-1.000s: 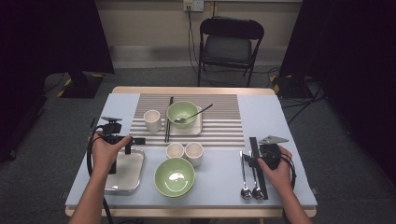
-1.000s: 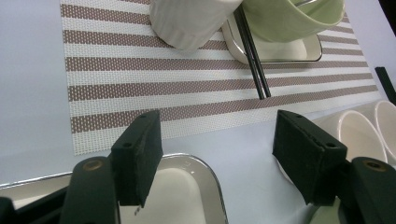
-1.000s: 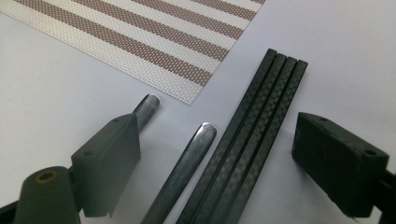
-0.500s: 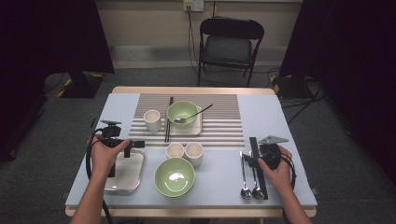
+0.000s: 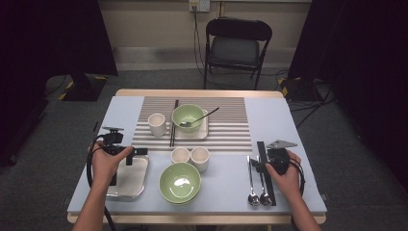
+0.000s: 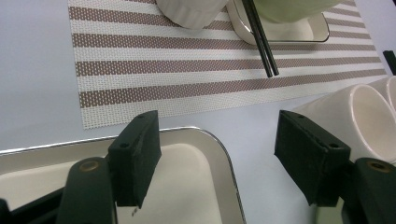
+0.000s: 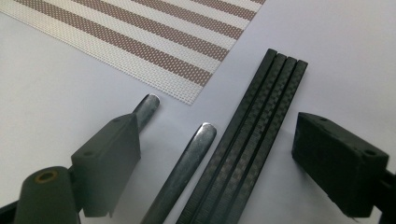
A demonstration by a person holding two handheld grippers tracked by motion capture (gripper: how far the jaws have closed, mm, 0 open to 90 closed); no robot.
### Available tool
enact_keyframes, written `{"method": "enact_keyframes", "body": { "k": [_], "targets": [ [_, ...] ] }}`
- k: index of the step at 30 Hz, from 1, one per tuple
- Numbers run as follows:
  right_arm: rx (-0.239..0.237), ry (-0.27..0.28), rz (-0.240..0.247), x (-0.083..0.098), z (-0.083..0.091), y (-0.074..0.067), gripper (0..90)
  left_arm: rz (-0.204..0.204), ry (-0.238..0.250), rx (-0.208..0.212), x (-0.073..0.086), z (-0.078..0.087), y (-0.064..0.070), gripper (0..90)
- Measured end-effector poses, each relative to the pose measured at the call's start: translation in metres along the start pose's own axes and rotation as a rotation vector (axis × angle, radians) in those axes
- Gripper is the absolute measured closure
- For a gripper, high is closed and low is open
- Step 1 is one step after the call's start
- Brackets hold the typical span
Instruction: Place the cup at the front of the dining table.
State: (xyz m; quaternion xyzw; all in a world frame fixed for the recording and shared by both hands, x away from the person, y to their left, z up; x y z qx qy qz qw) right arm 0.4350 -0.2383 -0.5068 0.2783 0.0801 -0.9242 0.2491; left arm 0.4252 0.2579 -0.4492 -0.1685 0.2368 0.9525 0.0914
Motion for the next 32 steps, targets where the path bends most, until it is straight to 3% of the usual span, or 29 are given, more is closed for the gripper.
{"method": "enact_keyframes", "body": {
  "k": [32],
  "targets": [
    [0.001, 0.002, 0.003, 0.000, 0.000, 0.000, 14.2, -0.032, -0.023, 0.004, 0.018, -0.006, -0.005, 30.3]
  ]
}}
Point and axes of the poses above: each handheld gripper's, and its own axes: z roughly backward along the jaws, x roughly out of its underside, y roughly to its right, the point moved 4 cm from there along -z, roughly forward along the jaws, and after that the axes turned 13 degrees about -y, right-handed, at the moved point
